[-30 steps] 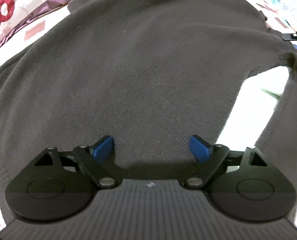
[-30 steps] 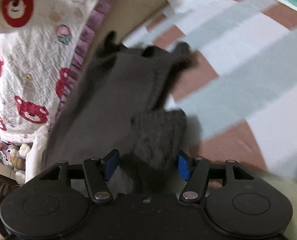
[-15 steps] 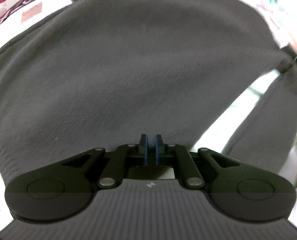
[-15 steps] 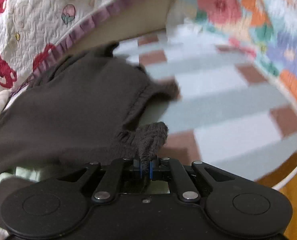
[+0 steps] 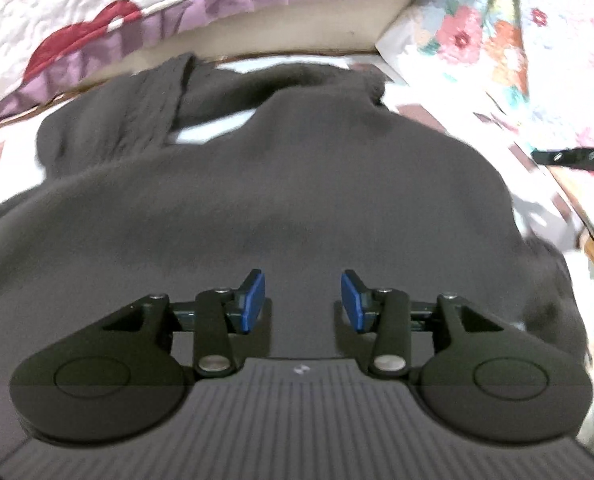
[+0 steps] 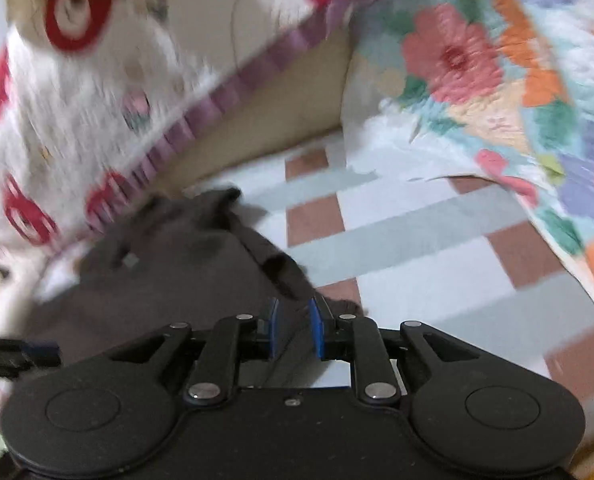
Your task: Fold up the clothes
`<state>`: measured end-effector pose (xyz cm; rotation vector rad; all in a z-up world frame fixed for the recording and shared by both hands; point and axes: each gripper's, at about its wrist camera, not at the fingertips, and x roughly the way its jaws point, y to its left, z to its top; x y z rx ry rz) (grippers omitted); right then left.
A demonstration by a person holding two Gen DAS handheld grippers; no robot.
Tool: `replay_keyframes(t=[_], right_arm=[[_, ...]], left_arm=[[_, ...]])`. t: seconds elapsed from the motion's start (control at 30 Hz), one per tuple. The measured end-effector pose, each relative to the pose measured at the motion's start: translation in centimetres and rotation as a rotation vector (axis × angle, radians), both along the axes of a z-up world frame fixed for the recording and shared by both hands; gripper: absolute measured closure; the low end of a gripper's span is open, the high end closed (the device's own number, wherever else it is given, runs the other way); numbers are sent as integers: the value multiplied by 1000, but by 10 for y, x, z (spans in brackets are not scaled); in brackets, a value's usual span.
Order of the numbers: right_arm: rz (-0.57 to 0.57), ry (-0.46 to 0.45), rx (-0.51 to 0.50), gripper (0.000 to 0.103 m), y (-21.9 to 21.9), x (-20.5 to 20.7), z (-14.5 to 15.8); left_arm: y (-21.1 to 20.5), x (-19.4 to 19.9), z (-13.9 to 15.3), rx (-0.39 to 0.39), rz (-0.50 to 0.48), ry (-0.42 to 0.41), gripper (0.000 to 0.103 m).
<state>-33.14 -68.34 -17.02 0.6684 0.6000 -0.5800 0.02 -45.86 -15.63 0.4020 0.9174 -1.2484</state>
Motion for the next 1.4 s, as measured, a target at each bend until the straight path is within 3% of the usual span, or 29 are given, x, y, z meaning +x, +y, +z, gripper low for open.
replay_keyframes(t=[0.17, 0.37, 0.63, 0.93, 1.2, 1.4], right_arm=[[-31, -22, 195, 80, -51, 49, -50], [5, -36, 223, 79, -43, 80, -68], [152, -28, -9, 65, 9, 100, -48], [348, 140, -235, 60, 75, 133, -44], [247, 54, -57, 56, 47, 120, -47], [160, -19, 92, 50, 23, 109, -50]], left_arm=[[-20, -5, -9, -17, 88, 59, 62], [-25, -3, -14, -25, 81, 74, 56], [-36, -2, -17, -54, 63, 105, 55], [-74, -15, -15, -165, 37, 217, 52], [-78, -18, -31, -88, 78, 161, 51], [-20, 0, -15, -37, 112, 6, 51]])
